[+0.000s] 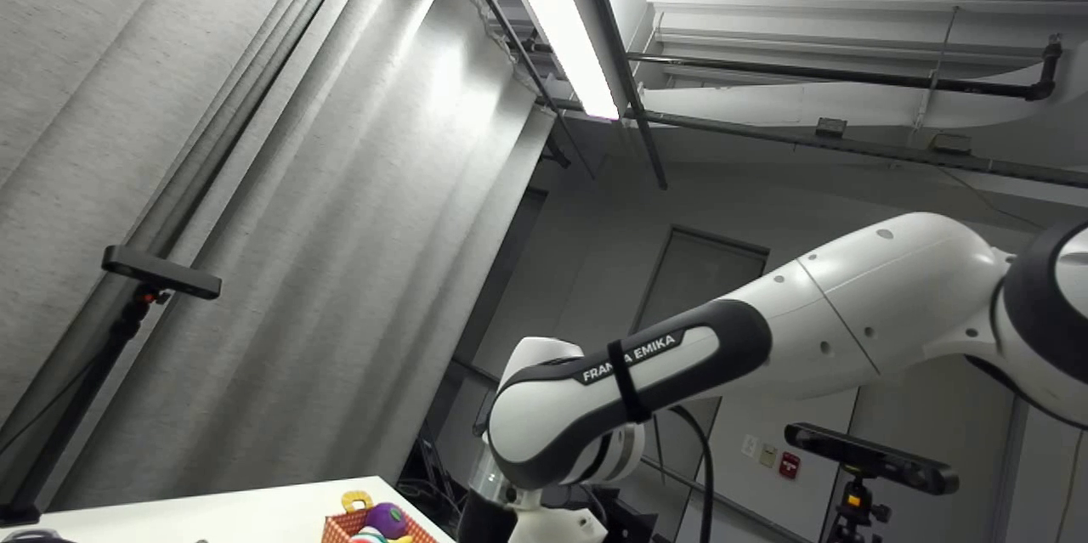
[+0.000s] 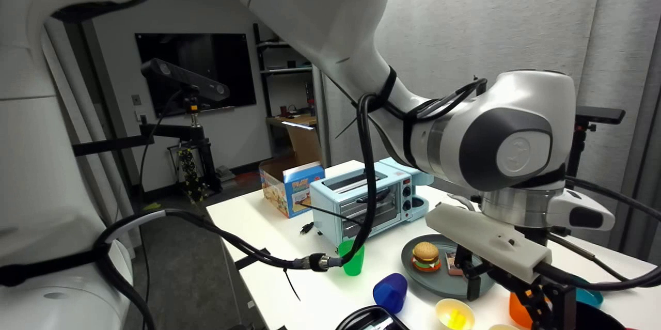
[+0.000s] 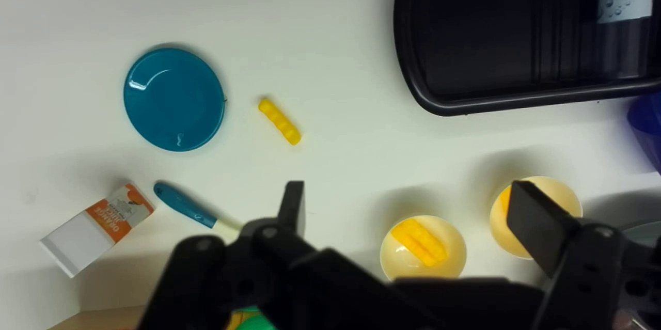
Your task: Pour the content from the two small white bowls into the pot
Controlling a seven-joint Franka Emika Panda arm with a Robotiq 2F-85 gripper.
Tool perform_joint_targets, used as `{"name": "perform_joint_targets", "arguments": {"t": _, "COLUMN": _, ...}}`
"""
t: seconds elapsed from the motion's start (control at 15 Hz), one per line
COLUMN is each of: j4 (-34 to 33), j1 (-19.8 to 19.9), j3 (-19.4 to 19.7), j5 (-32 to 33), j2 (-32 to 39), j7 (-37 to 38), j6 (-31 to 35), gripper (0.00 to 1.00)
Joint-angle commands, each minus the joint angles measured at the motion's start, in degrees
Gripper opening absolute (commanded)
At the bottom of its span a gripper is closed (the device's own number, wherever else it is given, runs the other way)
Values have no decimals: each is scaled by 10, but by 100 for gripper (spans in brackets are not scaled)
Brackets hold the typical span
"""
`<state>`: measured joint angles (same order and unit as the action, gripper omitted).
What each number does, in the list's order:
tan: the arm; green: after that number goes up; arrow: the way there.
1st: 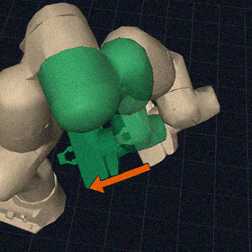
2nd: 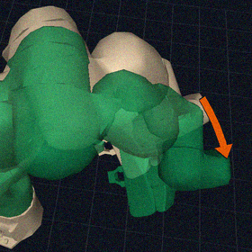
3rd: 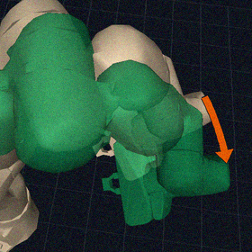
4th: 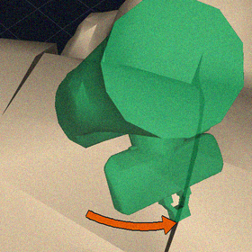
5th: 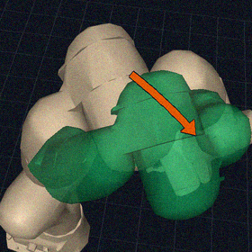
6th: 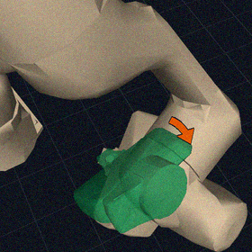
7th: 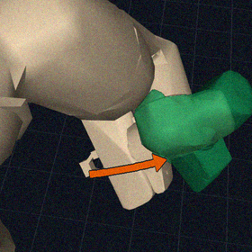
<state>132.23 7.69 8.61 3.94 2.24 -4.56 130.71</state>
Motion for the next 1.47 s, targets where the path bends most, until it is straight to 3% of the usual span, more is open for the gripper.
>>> {"name": "perform_joint_targets", "arguments": {"t": 0.0, "j4": -28, "j1": 2, "j3": -4, "j5": -19, "j2": 51, "j7": -6, "j6": 31, "gripper": 100}}
{"name": "perform_joint_targets", "arguments": {"t": 0.67, "j4": -83, "j1": 8, "j3": -12, "j5": -61, "j2": 172, "j7": 2, "j6": 107, "gripper": 100}}
{"name": "perform_joint_targets", "arguments": {"t": 1.4, "j4": -113, "j1": 14, "j3": -25, "j5": -95, "j2": 218, "j7": 1, "j6": 131, "gripper": 100}}
